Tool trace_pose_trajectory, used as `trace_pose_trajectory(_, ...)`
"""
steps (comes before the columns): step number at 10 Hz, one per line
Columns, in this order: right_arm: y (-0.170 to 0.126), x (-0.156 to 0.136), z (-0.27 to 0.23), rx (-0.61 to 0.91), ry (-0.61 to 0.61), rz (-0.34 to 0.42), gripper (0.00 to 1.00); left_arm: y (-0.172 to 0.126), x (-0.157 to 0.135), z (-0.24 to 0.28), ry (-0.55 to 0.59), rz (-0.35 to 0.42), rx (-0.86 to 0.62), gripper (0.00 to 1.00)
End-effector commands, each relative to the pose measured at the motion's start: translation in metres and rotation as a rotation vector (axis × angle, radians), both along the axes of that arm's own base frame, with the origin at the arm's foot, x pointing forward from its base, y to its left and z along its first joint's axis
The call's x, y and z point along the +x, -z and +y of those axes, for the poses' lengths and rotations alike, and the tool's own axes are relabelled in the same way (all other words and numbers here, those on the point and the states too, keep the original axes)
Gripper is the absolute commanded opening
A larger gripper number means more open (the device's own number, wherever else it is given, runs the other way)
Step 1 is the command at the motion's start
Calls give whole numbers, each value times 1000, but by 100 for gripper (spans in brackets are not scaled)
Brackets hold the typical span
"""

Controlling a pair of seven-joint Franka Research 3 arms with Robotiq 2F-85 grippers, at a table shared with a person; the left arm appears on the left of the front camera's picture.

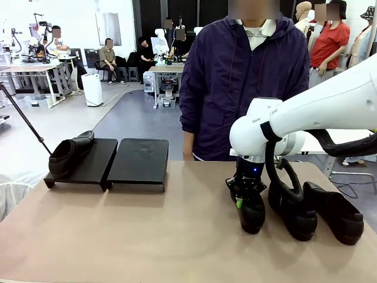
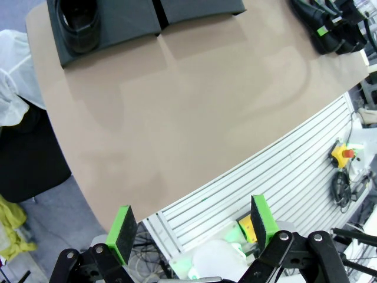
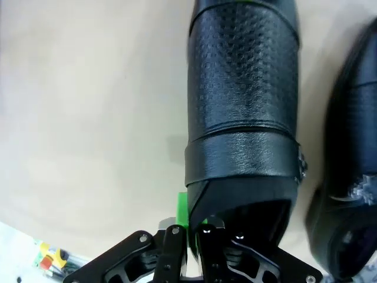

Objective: Organize the shoes by placing them on the stand.
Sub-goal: Pick up one Shoe and place it in the middle of the table.

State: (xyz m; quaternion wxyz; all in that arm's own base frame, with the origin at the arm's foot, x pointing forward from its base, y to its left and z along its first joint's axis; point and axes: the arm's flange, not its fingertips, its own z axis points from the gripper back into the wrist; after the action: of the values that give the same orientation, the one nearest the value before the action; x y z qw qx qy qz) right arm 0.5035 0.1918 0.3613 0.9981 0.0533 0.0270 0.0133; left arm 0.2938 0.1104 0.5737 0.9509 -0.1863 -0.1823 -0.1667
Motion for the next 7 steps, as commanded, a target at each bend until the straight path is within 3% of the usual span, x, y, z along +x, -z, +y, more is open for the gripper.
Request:
trace_pose_trajectory(1, -69, -20, -19, 17, -12, 57, 0, -1, 0, 1, 4, 3, -1, 100)
trace_pose_trajectory(2, -103, -48, -21, 60, -49, 132, 0, -1, 0, 1, 4, 3, -1, 100)
trace_pose_trajectory(3, -129, -79, -20, 50, -67, 138, 0, -1, 0, 1, 4, 3, -1, 100)
trace_pose_trajectory(5, -164, -144, -19, 74, -78, 94, 0, -1, 0, 1, 4, 3, -1, 100)
trace_pose_trajectory(6, -167, -171, -21, 106, -25, 83, 0, -1, 0, 1, 4, 3, -1, 100)
trace_pose_trajectory(7, -164, -178, -25, 148, 9, 31, 0, -1, 0, 1, 4, 3, -1, 100)
